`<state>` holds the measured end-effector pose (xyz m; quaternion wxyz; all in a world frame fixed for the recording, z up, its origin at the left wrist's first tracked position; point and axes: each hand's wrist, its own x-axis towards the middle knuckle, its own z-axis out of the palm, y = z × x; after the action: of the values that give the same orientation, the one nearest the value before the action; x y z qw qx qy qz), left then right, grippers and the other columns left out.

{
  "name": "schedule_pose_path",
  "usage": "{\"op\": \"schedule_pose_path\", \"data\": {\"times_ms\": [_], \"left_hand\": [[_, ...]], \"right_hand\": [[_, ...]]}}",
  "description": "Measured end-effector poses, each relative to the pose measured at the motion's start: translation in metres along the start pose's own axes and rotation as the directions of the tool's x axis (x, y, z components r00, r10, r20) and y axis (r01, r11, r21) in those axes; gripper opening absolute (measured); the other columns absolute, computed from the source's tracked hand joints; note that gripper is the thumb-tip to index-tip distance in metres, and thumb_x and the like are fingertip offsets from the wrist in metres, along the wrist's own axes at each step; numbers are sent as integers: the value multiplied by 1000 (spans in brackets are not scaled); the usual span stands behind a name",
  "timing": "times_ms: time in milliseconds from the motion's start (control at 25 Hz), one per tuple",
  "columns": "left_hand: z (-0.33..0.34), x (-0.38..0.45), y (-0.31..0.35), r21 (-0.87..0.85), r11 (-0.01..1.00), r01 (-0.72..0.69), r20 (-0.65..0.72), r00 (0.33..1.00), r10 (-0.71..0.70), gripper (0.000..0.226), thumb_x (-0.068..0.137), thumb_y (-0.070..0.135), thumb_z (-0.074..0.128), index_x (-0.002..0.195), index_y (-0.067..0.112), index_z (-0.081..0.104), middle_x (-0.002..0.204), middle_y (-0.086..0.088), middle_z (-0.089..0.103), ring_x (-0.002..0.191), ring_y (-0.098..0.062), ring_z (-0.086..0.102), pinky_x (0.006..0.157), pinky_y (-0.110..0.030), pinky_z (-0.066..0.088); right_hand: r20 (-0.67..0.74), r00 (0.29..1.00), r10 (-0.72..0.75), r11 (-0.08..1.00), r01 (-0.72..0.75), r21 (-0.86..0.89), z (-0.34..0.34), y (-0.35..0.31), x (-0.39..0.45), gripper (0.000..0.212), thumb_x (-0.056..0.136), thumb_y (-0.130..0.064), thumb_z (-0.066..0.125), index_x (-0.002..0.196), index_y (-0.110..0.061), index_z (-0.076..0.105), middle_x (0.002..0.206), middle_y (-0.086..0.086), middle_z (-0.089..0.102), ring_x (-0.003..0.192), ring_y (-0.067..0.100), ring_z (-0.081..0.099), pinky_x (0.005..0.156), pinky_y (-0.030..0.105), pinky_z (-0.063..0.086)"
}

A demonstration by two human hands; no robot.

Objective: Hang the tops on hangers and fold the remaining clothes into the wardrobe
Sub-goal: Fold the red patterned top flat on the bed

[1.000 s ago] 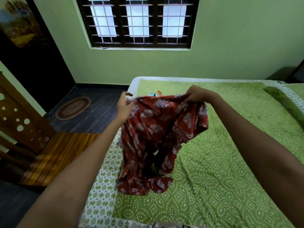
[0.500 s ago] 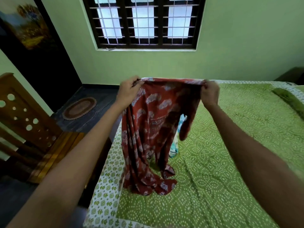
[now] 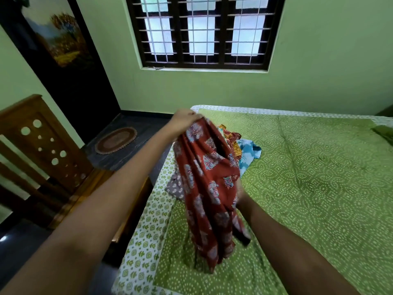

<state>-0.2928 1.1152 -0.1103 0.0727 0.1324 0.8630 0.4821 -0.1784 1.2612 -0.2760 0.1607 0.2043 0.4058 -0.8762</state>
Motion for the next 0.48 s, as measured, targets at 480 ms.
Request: {"op": "schedule_pose_path", "data": {"times_ms": [480], "left_hand": [[5, -13, -162, -342, 863, 372, -191, 872, -451, 9, 96, 9, 50, 98, 6, 58, 98, -16, 60, 84, -21, 56, 72, -32, 47]], "right_hand": [[-16, 999, -46, 868, 32, -495, -44, -145, -36, 26, 69, -24, 69, 89, -7, 68, 79, 6, 73, 66, 16, 69, 63, 26, 58]]}}
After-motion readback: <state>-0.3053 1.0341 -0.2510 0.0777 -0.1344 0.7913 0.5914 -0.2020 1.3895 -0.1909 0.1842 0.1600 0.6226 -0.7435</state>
